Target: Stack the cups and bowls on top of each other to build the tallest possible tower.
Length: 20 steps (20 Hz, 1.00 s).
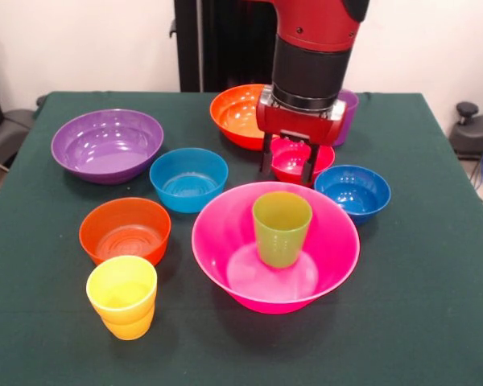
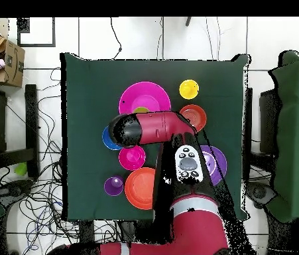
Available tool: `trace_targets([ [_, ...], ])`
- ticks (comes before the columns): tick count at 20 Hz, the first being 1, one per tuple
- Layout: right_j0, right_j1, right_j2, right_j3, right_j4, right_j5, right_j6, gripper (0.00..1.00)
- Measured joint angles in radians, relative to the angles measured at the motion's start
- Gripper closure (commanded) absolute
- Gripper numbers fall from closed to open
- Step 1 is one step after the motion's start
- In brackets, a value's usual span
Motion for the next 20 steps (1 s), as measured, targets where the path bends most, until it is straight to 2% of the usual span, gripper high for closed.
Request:
trace_targets([
  [20, 0.013, 0.086, -0.002, -0.004, 0.001, -0.046, 0.0, 0.0],
])
